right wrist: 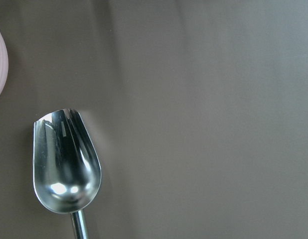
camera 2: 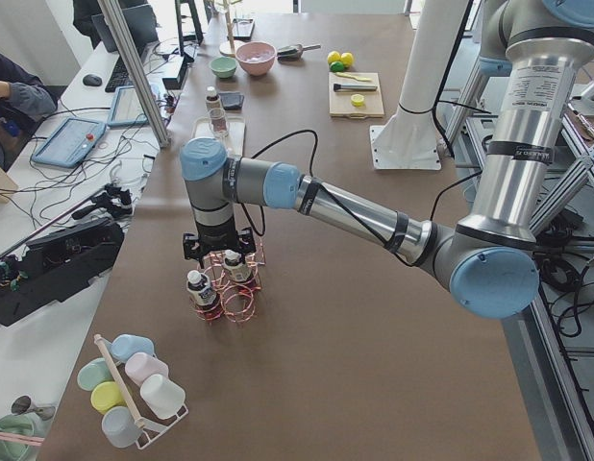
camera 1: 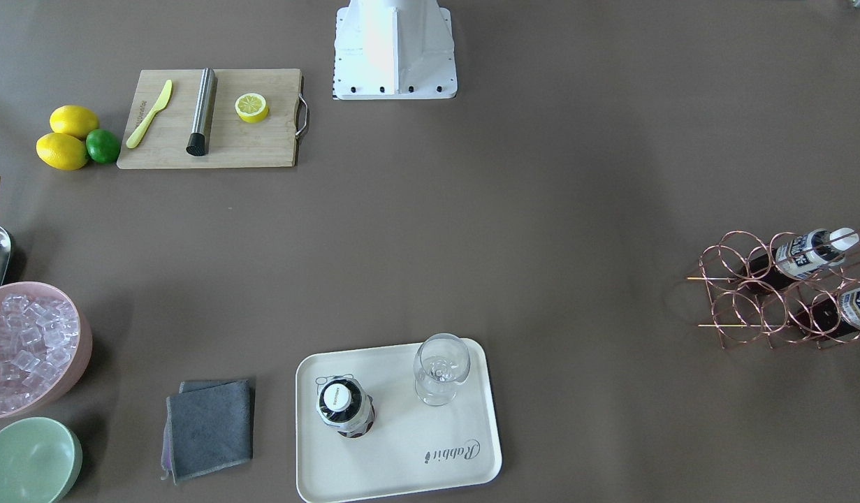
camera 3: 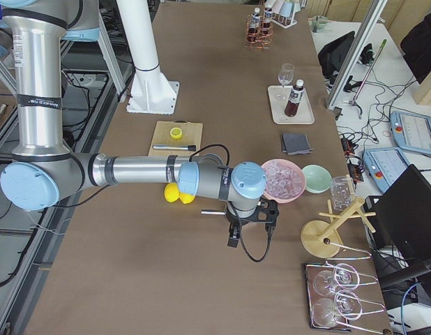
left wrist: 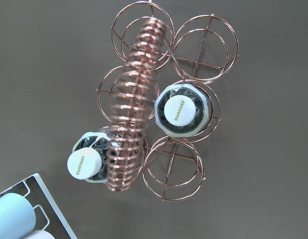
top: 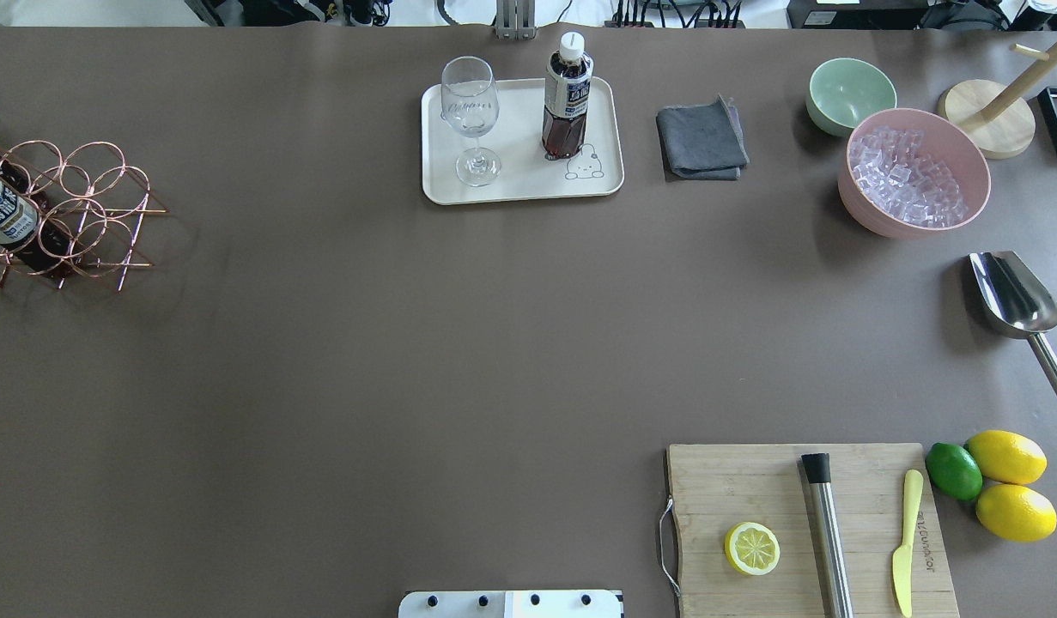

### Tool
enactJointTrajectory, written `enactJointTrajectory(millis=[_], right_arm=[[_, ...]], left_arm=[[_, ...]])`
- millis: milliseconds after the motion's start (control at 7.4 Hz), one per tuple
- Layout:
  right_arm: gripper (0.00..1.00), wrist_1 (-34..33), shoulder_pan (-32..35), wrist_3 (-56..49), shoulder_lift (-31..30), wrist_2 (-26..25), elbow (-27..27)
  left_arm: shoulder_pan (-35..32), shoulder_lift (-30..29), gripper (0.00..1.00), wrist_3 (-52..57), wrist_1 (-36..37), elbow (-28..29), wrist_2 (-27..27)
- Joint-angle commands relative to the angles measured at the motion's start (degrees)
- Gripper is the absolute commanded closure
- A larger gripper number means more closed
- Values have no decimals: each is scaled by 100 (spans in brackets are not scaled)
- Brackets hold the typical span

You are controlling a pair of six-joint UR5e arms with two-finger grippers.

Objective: Take tea from basket to plate

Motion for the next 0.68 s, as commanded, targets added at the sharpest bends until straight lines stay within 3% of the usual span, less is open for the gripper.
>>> enactJointTrajectory(millis=[0, 270, 541], right_arm=[[0, -5, -240, -17, 29, -87, 209], [0, -14, -451, -8, 20, -228, 333], [0, -31, -470, 35, -23, -237, 342]], left_arm=[[-92, 86, 2, -480, -27, 274, -137], [-83, 113, 2, -1384, -62, 704, -654], [-84, 235, 2, -2675, -62, 777, -770]])
